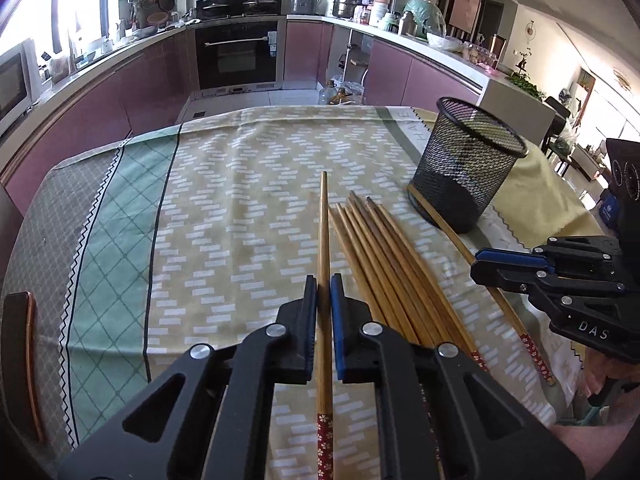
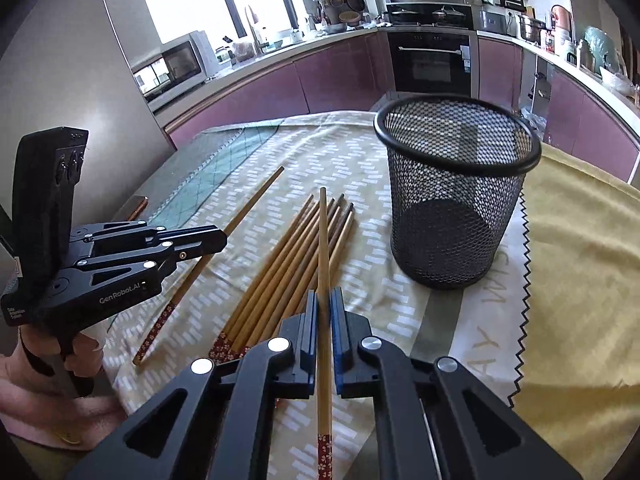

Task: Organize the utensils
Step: 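Lift the left gripper's chopstick upright over the mesh cup while the right gripper carries its own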

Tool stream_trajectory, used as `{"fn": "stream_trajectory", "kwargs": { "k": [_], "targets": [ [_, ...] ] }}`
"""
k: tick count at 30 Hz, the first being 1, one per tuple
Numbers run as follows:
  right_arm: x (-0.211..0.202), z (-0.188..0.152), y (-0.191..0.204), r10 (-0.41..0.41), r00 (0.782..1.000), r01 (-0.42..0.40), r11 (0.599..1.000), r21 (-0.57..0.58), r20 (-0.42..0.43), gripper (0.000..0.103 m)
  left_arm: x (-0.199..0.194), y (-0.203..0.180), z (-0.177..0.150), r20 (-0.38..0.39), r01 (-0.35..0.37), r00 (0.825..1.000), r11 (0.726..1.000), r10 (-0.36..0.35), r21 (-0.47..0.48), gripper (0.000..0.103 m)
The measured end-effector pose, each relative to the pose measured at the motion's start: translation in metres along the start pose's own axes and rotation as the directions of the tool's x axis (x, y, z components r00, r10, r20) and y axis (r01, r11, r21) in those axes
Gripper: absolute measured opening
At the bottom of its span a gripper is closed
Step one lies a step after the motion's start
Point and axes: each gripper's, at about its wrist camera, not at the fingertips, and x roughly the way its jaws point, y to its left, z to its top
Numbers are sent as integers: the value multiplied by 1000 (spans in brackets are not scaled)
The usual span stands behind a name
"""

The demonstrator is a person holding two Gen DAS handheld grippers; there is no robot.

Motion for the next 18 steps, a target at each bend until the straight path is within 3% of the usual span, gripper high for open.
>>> {"fn": "stream_trajectory", "kwargs": {
  "k": [7, 15, 18],
  "targets": [
    [-45, 13, -6, 79, 986, -82, 997, 15, 147, 6, -53, -8, 22, 92, 137, 986, 990, -139, 29, 8],
    [-85, 35, -14, 111, 950, -118, 993, 5, 291, 6, -113, -18, 55, 238, 255, 935, 965, -262, 62, 8],
    [-100, 50, -17, 104, 932, -107, 994, -11, 346, 6, -127, -21, 74, 292, 263, 917, 962, -272, 70, 8]
  ]
}}
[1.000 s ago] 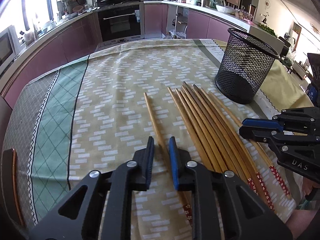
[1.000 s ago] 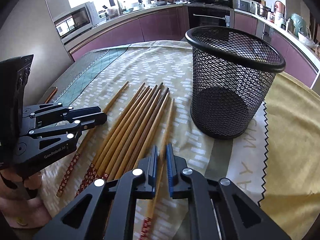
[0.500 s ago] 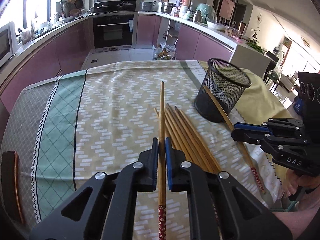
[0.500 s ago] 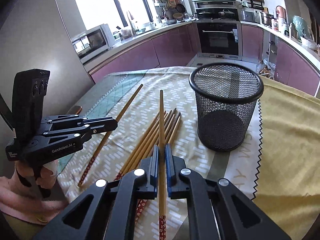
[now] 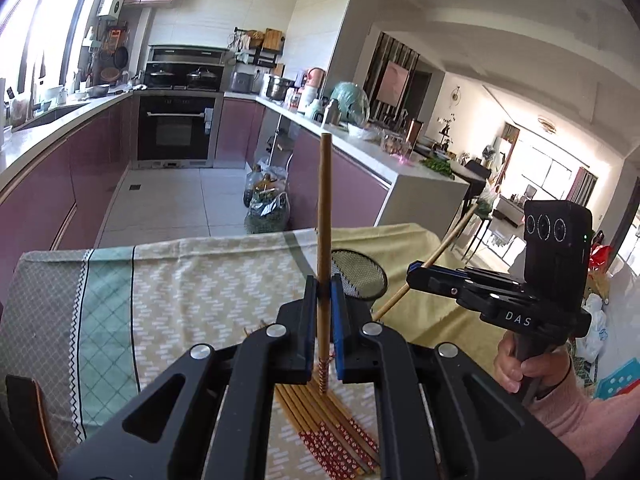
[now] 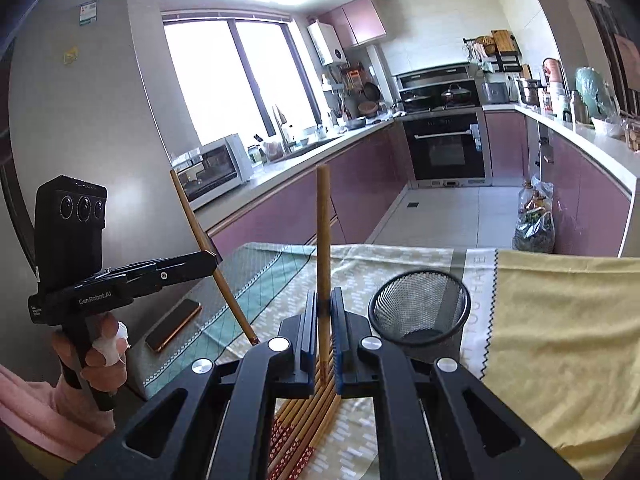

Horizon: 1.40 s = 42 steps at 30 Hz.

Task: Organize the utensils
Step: 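Lift the left gripper's chopstick upright over the mesh cup while the right gripper carries its own, then lower both chopsticks into the mesh cup and open both grippers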

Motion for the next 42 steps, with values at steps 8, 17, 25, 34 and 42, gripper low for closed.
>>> {"fn": "stream_trajectory", "kwargs": {
  "k": [8, 17, 25, 34, 42],
  "targets": [
    [-21, 53, -8, -38, 994, 45, 997, -65, 102, 6, 3, -30, 64, 117, 47, 992, 999, -50, 27, 7],
    [-20, 78, -32, -134, 979, 148, 986, -79, 155, 6, 42, -51, 94, 98, 38, 994, 999, -41, 39, 7],
    [23, 62, -57, -127, 992, 126, 991, -34, -11, 6, 115, -47, 64, -67, 14, 998, 998, -11, 57, 8],
    [50, 57, -64, -119, 980, 121, 993, 4, -158, 6, 164, -27, 41, -158, 8, 987, 998, 2, 61, 8],
    [81, 53, -72, -177, 965, 184, 983, 21, -192, 9, 165, -12, 26, -163, -47, 985, 998, 52, 36, 27]
  ]
}}
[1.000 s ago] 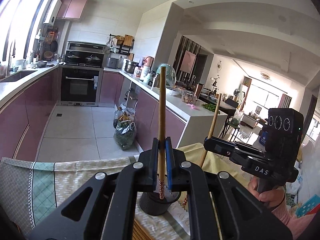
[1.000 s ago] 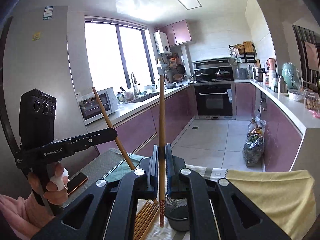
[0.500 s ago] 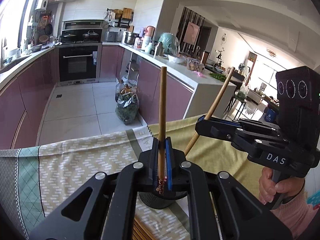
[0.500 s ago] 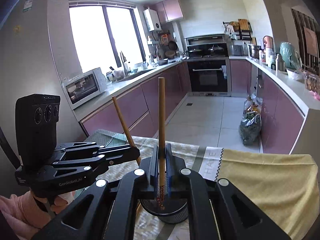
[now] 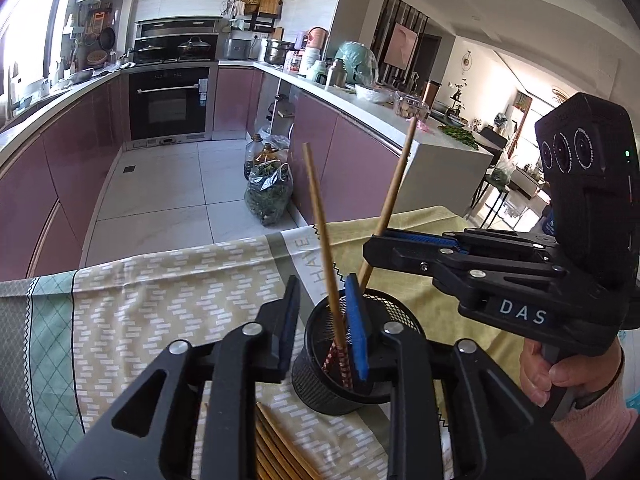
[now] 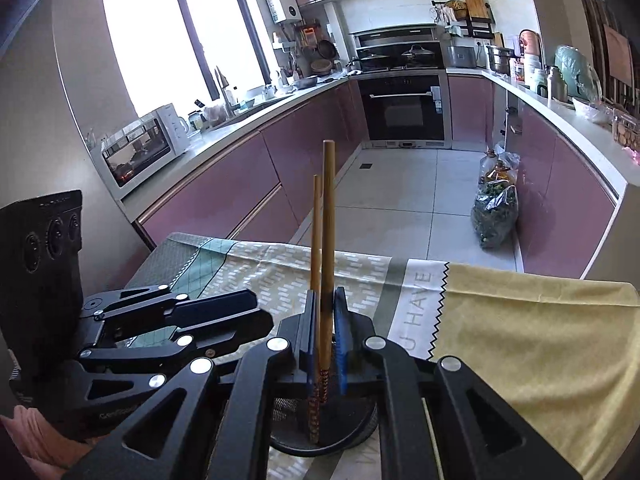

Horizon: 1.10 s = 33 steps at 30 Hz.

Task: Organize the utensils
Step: 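Lower both chopsticks into the mesh cup and open both grippers, then close the left gripper on another chopstick while the right gripper grasps one too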

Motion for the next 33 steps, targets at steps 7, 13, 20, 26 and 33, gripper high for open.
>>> {"fn": "stream_trajectory", "kwargs": {
  "k": [7, 13, 20, 26, 33],
  "targets": [
    [-8, -10, 3, -93, 994, 94, 995, -17, 57, 36, -32, 12, -20, 65, -104, 993, 994, 102, 17, 40],
    [-50, -44, 33, 9, 991, 2, 996, -85, 134, 38, -44, 33, -68, -19, -164, 986, 986, 164, 24, 47],
    [-13, -107, 71, 99, 991, -111, 985, -134, -94, 40, -31, 53, -134, -185, -144, 973, 990, 140, -8, 47],
    [28, -142, 78, 97, 968, -117, 990, -75, -233, 34, -28, 51, -157, -225, -127, 967, 992, 120, -18, 47],
    [32, -156, 78, 55, 967, -75, 995, -72, -250, 27, -24, 44, -162, -248, -137, 960, 991, 131, -6, 45]
  ]
}}
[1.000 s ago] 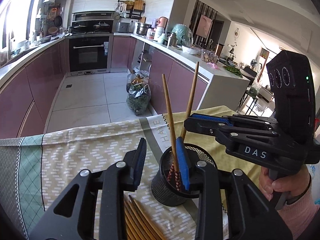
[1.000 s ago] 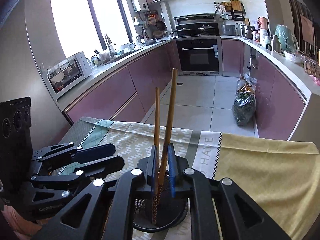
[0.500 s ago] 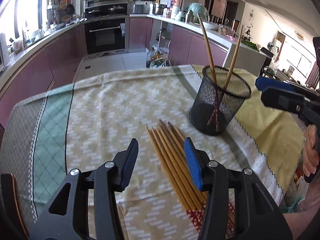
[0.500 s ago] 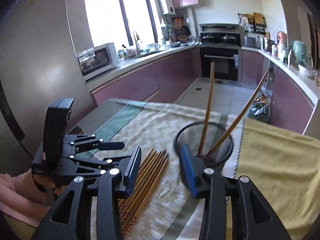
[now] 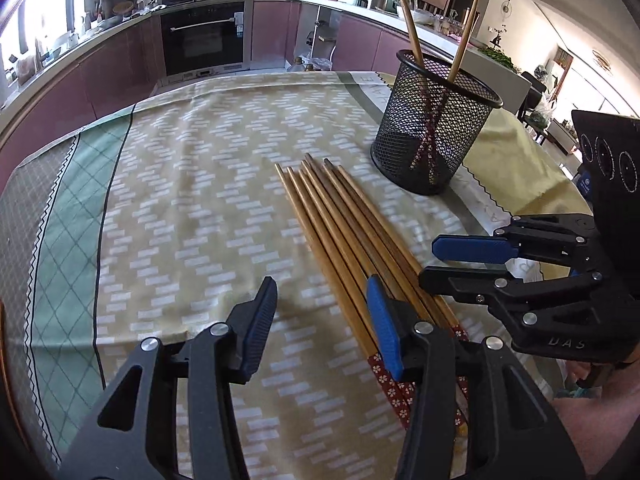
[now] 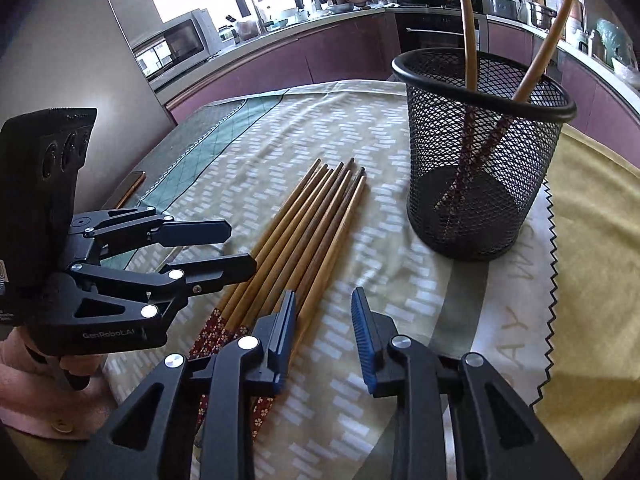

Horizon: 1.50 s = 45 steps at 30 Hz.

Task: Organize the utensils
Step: 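Close the left gripper on another chopstick while the right gripper grasps one too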

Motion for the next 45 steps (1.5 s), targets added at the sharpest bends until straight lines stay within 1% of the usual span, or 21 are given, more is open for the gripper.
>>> {"fn": "stream_trajectory", "kwargs": {
  "k": [6, 13, 16, 21, 24, 26, 28, 30, 34, 38, 42, 45],
  "targets": [
    [-2, -1, -4, -7, 1000, 7, 1000, 6, -3, 26, 1, 2, -2, -4, 1, 1000, 1000, -1, -6, 43],
    [2, 3, 2, -51, 999, 51, 999, -19, -14, 23, -1, 6, -3, -14, -6, 1000, 1000, 6, -7, 35],
    [5, 6, 5, -77, 997, 77, 996, -34, -17, 23, -1, 8, -2, -20, -4, 1000, 1000, 3, -13, 35],
    [8, 9, 7, -108, 994, 107, 993, -44, -13, 23, 3, 4, 3, -21, -26, 999, 1000, 26, -5, 32],
    [10, 11, 5, -109, 994, 109, 994, -31, -9, 21, 5, 5, 6, -21, -34, 999, 999, 34, -13, 30],
    [10, 12, 3, -106, 994, 105, 994, -17, -5, 18, 6, 5, 8, -23, -33, 999, 999, 32, -24, 25],
    [10, 12, 0, -97, 995, 97, 995, 0, -3, 12, 8, 5, 9, -26, -22, 999, 999, 21, -37, 14],
    [9, 11, -3, -78, 997, 78, 997, 23, -2, 10, 9, 4, 9, -25, -20, 1000, 999, 19, -43, 12],
    [7, 10, -7, -53, 999, 53, 997, 57, 2, 7, 8, 5, 9, -19, -23, 1000, 998, 21, -62, 11],
    [3, 8, -10, -36, 999, 35, 997, 75, 14, 6, 5, 7, 7, -11, -27, 1000, 997, 26, -78, 8],
    [-4, 8, -9, -10, 999, 8, 998, 62, 37, 6, -3, 7, 7, 9, -20, 1000, 996, 20, -83, 7],
    [-7, 7, -5, 16, 999, -18, 999, 41, 40, 6, -8, 5, 6, 21, -6, 1000, 997, 7, -71, 7]
  ]
}}
